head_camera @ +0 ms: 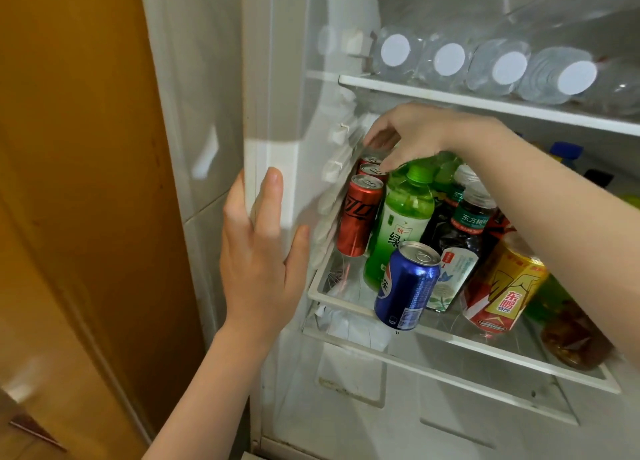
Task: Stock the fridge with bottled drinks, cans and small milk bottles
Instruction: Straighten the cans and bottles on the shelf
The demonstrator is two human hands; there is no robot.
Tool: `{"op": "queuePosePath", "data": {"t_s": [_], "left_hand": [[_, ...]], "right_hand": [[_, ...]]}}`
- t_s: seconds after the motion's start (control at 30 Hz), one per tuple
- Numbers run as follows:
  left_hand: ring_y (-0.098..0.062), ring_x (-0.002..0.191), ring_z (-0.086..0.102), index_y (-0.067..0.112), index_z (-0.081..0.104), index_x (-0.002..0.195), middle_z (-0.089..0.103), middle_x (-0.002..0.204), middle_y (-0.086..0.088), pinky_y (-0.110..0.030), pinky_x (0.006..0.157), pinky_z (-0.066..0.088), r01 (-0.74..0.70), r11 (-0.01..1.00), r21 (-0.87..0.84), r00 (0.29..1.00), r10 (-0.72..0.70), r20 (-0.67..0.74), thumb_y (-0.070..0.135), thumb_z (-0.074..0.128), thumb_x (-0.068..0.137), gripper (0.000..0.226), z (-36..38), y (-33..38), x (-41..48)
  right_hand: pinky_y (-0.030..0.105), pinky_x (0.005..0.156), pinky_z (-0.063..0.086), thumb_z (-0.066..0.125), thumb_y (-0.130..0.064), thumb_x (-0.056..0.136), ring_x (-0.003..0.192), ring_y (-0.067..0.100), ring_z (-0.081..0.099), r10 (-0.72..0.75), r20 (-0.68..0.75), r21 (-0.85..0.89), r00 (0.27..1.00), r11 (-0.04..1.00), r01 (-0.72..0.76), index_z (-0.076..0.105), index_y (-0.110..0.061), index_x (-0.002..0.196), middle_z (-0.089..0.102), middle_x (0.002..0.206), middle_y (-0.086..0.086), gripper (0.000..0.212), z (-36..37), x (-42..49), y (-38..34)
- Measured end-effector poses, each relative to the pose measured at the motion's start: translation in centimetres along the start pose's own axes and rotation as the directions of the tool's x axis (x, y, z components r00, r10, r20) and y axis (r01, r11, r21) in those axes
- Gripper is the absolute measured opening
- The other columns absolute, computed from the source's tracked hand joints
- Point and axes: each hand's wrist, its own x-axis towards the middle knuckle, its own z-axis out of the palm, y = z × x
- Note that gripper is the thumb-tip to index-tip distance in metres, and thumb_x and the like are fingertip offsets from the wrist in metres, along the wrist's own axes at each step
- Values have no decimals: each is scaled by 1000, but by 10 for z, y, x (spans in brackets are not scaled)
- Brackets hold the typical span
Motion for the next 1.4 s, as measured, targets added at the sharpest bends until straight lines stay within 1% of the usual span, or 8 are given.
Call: {"op": "queuePosePath", "data": {"t_s": [0.2,0.4,0.67,0.9,1.0,1.13,1.27,1.4], "left_hand": [[-44,115,44,10,28,135,37,132,-36,-42,95,40,31,995,93,999,-27,-48,19,57,90,54,1,5,0],[-26,129,24,13,49,108,34,120,-11,-34,112,18,-144,970,194,930,200,-308,23,60,75,36,16,21,-22],[-23,113,50,8,53,111,49,120,-9,-26,102,35,-102,966,-239,992,117,46,8,53,84,27,46,33,-46],[13,108,42,17,54,118,48,114,13,0,91,28,399,868,-294,841,-219,495,36,46,83,41,75,29,-58],[17,106,40,16,57,116,51,111,11,1,88,27,423,872,-248,821,-252,512,37,46,85,39,87,20,-66],[1,101,48,13,59,112,56,110,3,-8,89,35,463,865,-195,799,-312,515,22,49,88,28,99,8,-73],[-17,100,55,9,63,108,59,108,-3,-27,91,42,392,915,-101,784,-274,557,11,57,87,22,105,-4,-76],[-20,96,57,9,64,105,60,104,-4,-36,87,47,346,936,-60,777,-250,577,9,58,86,21,107,-8,-74]], "right_hand": [[21,93,47,71,-15,81,100,11,63,0,-241,274,971,959,68,62,-18,115,65,111,0,35,7,-64,9],[-2,85,38,67,-15,84,92,0,61,91,-504,310,859,947,82,67,-16,111,65,103,-10,27,28,-113,17],[21,96,42,62,-14,86,100,0,58,175,-707,344,686,931,118,68,-24,100,64,100,-14,18,70,-125,23],[-3,82,34,59,-18,89,91,-5,56,144,-619,343,772,934,101,71,-19,101,62,96,-17,17,38,-85,26],[-6,74,30,58,-22,90,92,-1,53,123,-489,321,863,946,47,69,-20,104,61,97,-14,18,25,-51,29],[18,89,37,56,-24,90,105,11,54,64,-229,172,971,985,-24,63,-24,114,59,110,-8,24,10,1,36],[20,79,39,58,-8,89,107,26,56,-22,-80,40,997,999,25,59,-7,120,60,120,11,31,5,48,39],[10,62,41,70,-8,79,89,17,54,-37,68,-158,997,986,48,63,-9,118,63,112,7,40,7,78,35]]}}
